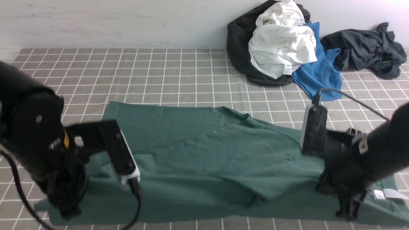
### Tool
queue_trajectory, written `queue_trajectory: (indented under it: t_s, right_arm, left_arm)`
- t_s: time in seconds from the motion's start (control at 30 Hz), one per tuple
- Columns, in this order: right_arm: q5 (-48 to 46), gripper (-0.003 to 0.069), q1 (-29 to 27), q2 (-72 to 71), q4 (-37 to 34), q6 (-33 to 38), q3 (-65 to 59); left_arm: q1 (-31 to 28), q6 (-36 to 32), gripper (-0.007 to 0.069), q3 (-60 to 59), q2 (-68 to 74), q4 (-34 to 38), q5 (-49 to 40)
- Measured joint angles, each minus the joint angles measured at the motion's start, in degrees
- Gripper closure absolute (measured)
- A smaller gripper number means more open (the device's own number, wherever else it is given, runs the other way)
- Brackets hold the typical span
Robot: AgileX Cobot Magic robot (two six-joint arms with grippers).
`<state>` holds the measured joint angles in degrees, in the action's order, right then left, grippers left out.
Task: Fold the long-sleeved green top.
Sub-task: Use both arms to drag the lower edge of the fabric forward and fold it over the upper edge
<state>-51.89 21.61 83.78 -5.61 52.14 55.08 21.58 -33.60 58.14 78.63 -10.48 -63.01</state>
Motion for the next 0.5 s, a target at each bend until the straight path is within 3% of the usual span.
queue_trajectory:
  t_s: [0.23,0.5]
  right_arm:
    - [-7.3,0.0645,-6.2,13.9,-4.4,3.1,19.1]
    - [-7.8,0.0645,-7.6,26.5,-4.7,1.8,33.6]
  left_arm:
    - [-7.0,-4.5,0.0608,21.0,16.0,0.6,0.3]
    - [-10.3,-4.7,0.0608,36.1,30.8,0.7,0.5]
